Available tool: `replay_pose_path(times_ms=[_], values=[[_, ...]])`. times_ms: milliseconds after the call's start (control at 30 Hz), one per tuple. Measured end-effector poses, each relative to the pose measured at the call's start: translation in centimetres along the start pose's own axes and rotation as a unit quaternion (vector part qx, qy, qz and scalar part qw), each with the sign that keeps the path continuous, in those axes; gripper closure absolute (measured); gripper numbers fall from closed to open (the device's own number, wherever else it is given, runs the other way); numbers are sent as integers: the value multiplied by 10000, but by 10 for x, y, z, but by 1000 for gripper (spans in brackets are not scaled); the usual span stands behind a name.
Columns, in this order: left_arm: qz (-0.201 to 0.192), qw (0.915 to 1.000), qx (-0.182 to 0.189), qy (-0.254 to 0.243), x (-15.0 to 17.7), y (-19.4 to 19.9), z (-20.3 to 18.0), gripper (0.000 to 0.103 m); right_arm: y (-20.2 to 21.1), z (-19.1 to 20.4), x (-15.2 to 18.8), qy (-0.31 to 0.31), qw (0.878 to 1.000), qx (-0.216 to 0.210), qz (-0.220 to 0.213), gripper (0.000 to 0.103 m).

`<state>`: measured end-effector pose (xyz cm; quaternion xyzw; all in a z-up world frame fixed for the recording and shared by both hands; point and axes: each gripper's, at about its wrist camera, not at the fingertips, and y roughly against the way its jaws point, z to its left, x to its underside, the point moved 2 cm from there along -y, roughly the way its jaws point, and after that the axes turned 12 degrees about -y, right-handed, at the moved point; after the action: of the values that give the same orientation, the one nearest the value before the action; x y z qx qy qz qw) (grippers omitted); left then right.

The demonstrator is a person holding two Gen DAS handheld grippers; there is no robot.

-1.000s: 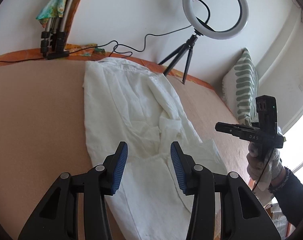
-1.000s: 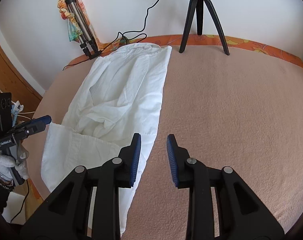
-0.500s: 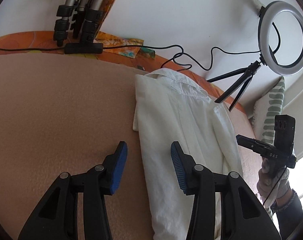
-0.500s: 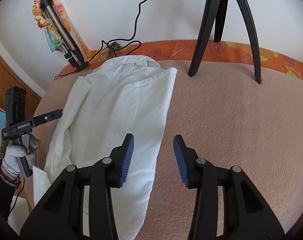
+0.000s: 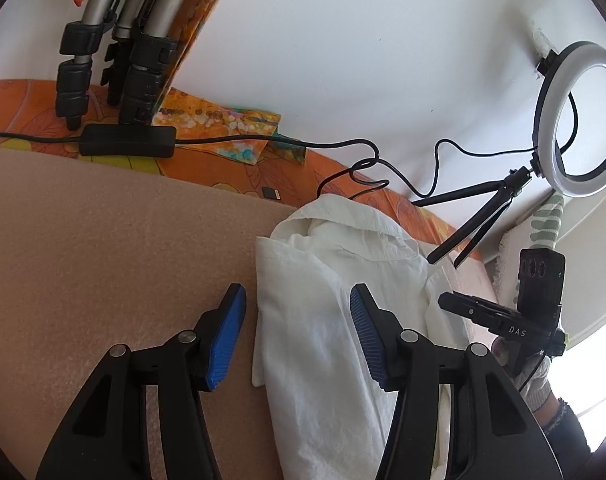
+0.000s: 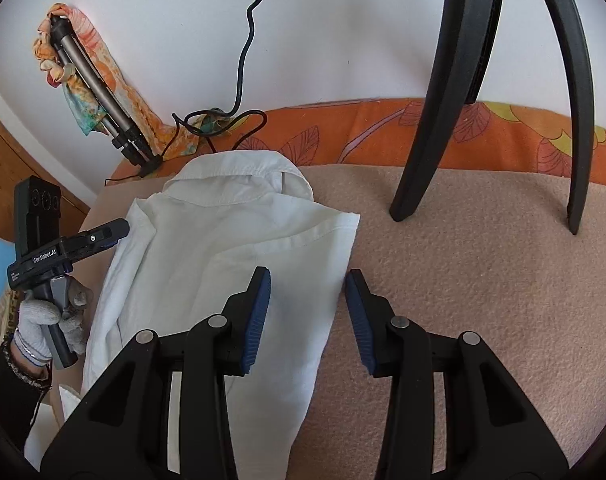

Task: Fold small clothes
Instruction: 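Move the left tool to the collar end and grasp the shirt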

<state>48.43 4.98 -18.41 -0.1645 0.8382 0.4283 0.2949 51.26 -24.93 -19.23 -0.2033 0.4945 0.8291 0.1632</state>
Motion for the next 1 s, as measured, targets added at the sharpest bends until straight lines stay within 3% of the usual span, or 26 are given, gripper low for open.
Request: replay_pose_path(times_ms=[133, 167, 233, 267, 433, 1000], values=[[-24, 9999, 138, 1, -5, -7, 0, 56, -7, 4, -8, 48, 10000, -47, 26, 62], [-16, 9998, 182, 35, -6, -9, 1, 69, -8, 4, -10, 35, 10000, -49, 23, 63], [53, 9997, 208, 106, -4, -13, 3, 89, -12, 4, -13, 25, 10000, 9, 79, 92], [48, 9995, 264, 159, -3, -13, 4, 94, -13, 4, -13, 8, 9999, 26, 98, 93], [-217, 9981, 484, 322, -6, 1, 8, 96, -2, 9, -14, 110, 9999, 36, -64, 98], [-639, 9941, 649, -598, -26, 73, -63, 98, 103, 56, -9, 748, 9944, -313, -677, 100]])
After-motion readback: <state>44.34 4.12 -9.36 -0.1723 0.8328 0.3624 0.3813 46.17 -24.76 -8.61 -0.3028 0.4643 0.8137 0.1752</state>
